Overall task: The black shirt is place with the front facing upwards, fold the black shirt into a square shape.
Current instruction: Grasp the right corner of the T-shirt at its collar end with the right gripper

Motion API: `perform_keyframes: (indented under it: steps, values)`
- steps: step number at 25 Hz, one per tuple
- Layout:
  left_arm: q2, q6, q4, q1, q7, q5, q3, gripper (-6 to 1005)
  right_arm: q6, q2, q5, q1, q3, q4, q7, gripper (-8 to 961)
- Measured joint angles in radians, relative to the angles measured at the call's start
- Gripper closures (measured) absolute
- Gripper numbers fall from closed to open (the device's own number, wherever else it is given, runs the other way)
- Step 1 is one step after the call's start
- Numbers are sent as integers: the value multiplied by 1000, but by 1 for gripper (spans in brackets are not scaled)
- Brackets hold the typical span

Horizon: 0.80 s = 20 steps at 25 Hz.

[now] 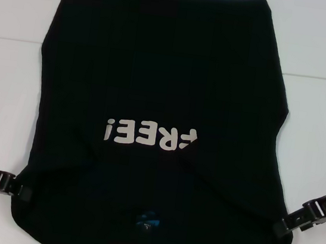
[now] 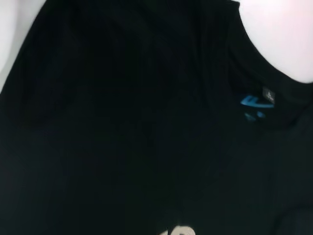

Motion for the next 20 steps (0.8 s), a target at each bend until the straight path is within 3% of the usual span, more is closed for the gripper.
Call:
perform_keyframes:
  steps: [9,16,20]
  values:
    - [6,0,0,-2,3,0,-2,992,40,12,-1,10,-53,1,16,218]
    - [6,-1,-9,-3,14,-3,-4,992,71,50,-53,18,-117,-10,23,295]
    - [12,-2,-25,-3,23,-12,-5,993,75,59,-77,28,-118,-10,24,340]
